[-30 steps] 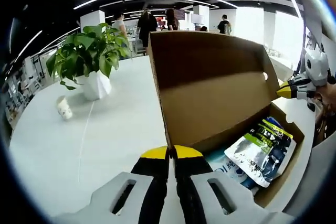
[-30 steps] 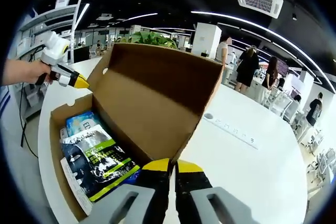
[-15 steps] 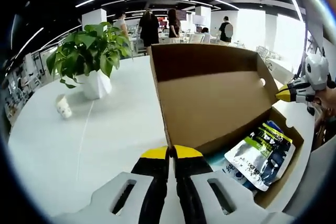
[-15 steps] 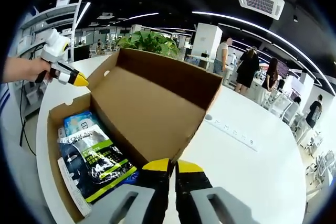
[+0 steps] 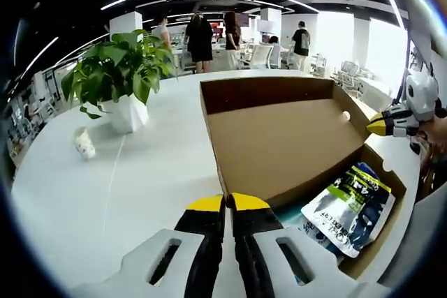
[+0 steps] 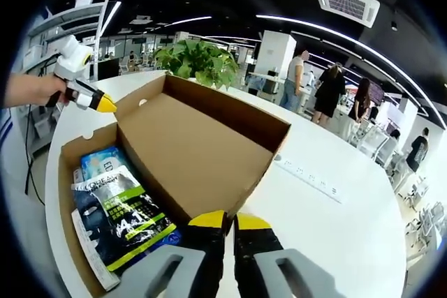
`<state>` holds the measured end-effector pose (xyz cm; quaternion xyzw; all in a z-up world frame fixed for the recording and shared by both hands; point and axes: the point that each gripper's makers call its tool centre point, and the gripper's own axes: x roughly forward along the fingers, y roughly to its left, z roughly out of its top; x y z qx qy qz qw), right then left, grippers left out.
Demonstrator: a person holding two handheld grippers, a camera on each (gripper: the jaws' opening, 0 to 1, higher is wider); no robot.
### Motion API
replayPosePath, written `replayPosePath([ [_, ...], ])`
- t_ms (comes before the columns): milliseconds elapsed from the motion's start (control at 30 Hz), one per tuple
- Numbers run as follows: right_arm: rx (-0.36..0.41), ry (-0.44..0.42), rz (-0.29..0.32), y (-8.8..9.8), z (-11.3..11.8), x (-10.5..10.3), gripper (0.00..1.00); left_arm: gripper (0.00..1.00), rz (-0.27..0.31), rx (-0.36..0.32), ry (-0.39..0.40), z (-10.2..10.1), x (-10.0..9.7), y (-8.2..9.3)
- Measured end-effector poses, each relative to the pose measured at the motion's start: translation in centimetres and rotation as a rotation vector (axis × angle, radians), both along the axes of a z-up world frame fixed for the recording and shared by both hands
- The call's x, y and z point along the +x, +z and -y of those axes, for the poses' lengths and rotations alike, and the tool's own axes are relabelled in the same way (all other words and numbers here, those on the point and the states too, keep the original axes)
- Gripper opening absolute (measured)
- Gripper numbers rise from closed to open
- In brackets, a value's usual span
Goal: Operate the shoe box by opening the lid, removing the specified soft item, and placing it in the target area until the item is outside and the box remains undamaged.
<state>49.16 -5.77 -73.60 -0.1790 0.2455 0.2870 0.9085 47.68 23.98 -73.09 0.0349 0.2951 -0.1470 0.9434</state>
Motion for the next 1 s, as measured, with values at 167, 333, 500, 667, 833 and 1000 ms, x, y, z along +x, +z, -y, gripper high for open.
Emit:
replayPosePath([
  [167,-0.003,0.000,0.000,-0.1,0.0,0.3,0.00,0.01,-0.001,-0.004,0.002,0.0,0.2,0.0],
  [333,0.000,-0.003,-0.002,-0.3,0.0,0.6,0.00,0.01,-0.003,-0.007,0.007,-0.1,0.7,-0.1],
  [500,0.007,-0.010,-0.006,-0.5,0.0,0.9,0.00,0.01,0.001,-0.002,0.010,0.0,0.8,-0.1],
  [667,0.011,-0.012,-0.011,-0.8,0.1,1.3,0.00,0.01,0.002,-0.007,0.019,0.0,1.1,-0.3],
  [833,0.016,-0.013,-0.017,-1.0,0.0,1.6,0.00,0.01,-0.003,-0.002,0.018,0.0,1.4,-0.5],
  [1000,0.014,-0.014,-0.021,-1.3,0.0,1.7,0.00,0.01,-0.005,-0.001,0.025,0.0,1.5,-0.6],
])
